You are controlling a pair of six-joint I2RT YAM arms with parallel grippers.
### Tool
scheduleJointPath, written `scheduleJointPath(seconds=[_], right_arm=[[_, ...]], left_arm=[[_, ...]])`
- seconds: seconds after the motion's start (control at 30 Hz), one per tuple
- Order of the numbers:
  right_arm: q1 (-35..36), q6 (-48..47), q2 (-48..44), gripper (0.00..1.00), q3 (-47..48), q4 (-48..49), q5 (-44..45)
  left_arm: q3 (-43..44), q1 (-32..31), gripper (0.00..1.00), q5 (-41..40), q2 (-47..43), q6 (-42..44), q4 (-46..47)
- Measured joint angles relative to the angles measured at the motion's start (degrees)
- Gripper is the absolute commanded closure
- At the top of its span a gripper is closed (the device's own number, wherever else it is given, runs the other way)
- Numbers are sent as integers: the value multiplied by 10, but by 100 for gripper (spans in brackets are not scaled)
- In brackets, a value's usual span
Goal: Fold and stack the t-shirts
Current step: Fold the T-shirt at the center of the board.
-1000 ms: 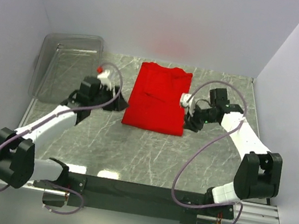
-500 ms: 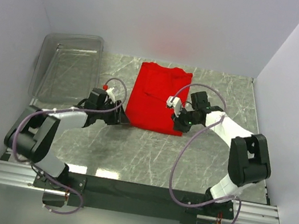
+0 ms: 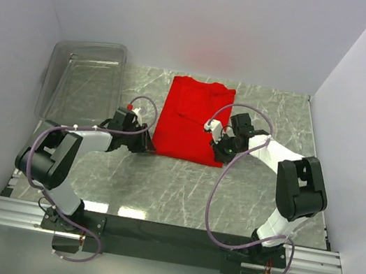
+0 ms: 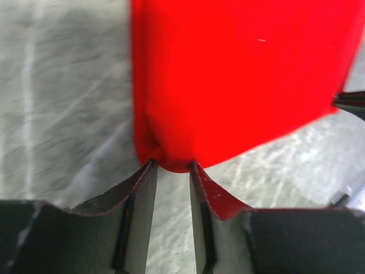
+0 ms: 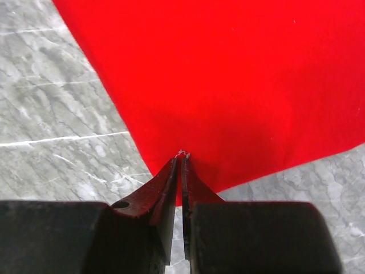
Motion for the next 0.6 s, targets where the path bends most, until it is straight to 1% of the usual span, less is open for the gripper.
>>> scheduleJointPath(seconds=[0.13, 0.17, 0.23, 0.27, 0.3, 0.33, 0.4, 0.43, 0.5, 0.6], right_arm=[[0, 2, -1, 84, 0, 1, 7], [0, 2, -5, 83, -1, 1, 8], [-1, -3, -24, 78, -3, -4, 6], [-3, -12, -39, 75, -4, -5, -1], [-5, -19, -57, 72, -6, -7, -8], [-7, -32, -80, 68, -9, -10, -19], [-11, -69, -130, 63, -15, -23, -44], [-12, -86, -148, 61, -15, -30, -55], [-13, -120, -164, 58, -19, -34, -68], [-5, -172, -157, 54, -46, -38, -64]], left_arm=[[0, 0, 60, -32, -13, 5, -18], [0, 0, 58, -40, -21, 8, -23], [0, 0, 53, -56, -45, 15, -34], [0, 0, 47, -63, -63, 20, -41], [0, 0, 45, -71, -83, 25, -47], [0, 0, 43, -76, -102, 27, -51], [0, 0, 39, -83, -141, 33, -55], [0, 0, 38, -85, -157, 36, -56], [0, 0, 37, -85, -176, 38, -60], [-2, 0, 36, -84, -174, 35, -67]])
